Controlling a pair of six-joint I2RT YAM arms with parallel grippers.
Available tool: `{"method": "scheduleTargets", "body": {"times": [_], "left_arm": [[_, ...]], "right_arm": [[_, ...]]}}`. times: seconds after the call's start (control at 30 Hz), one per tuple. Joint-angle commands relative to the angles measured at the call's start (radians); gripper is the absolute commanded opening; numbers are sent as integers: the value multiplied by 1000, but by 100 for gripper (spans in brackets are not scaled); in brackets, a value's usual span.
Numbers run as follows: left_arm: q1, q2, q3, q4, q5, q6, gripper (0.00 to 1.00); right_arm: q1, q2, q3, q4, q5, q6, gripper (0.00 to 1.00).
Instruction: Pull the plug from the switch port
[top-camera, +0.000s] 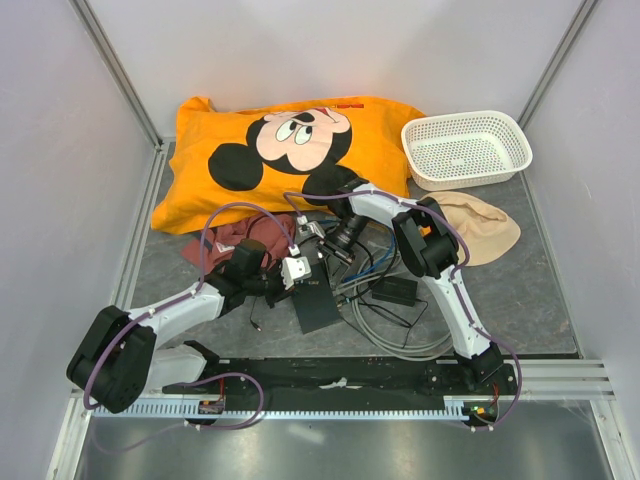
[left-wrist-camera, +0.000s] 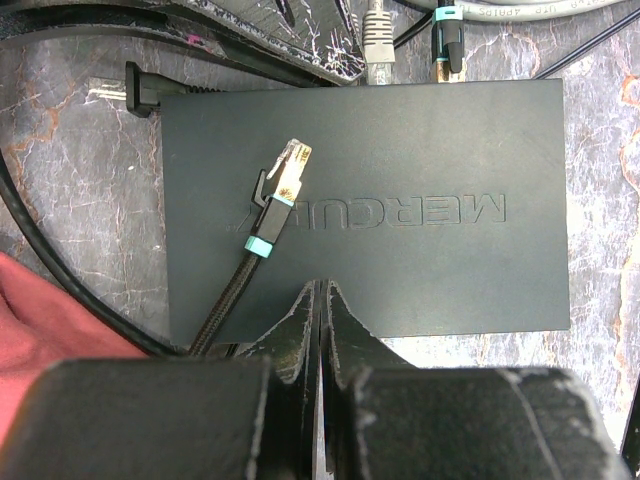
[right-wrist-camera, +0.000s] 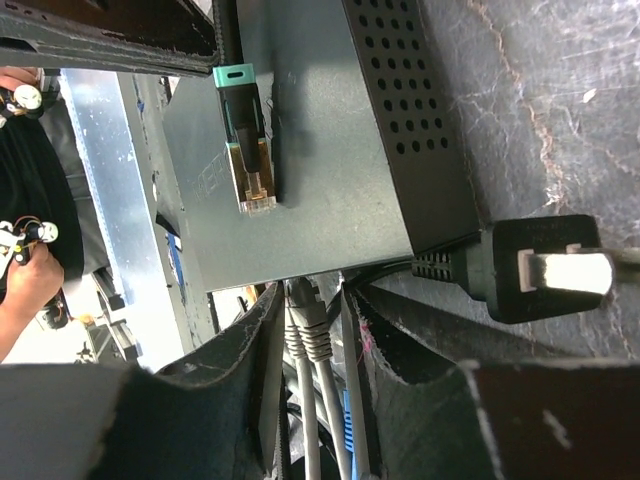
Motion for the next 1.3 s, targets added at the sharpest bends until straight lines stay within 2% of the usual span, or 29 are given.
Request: {"method": "scheduleTargets", "body": {"times": [0.0, 0.2, 0.3, 0.4, 0.53, 1.03, 1.27], "left_arm": [[8, 46, -33, -127, -72, 26, 2], [8, 46, -33, -127, -73, 26, 2], [8, 45, -33, -125, -72, 24, 1], [8, 46, -31, -125, -72, 24, 2], [8, 48, -31, -125, -73, 24, 2], [8, 45, -33, -124, -73, 24, 1], [8, 41, -34, -125, -70, 24, 2]], "right_arm": [[23, 11, 43, -103, 1, -13, 36], [29, 16, 52, -104, 17, -8, 33], [33, 25, 59, -103, 31, -2, 25], [32, 25, 58, -103, 37, 4, 12], [33, 22, 59, -104, 63, 4, 7], [36, 8, 40, -103, 216, -26, 2], [35, 5, 24, -103, 238, -32, 1]]}}
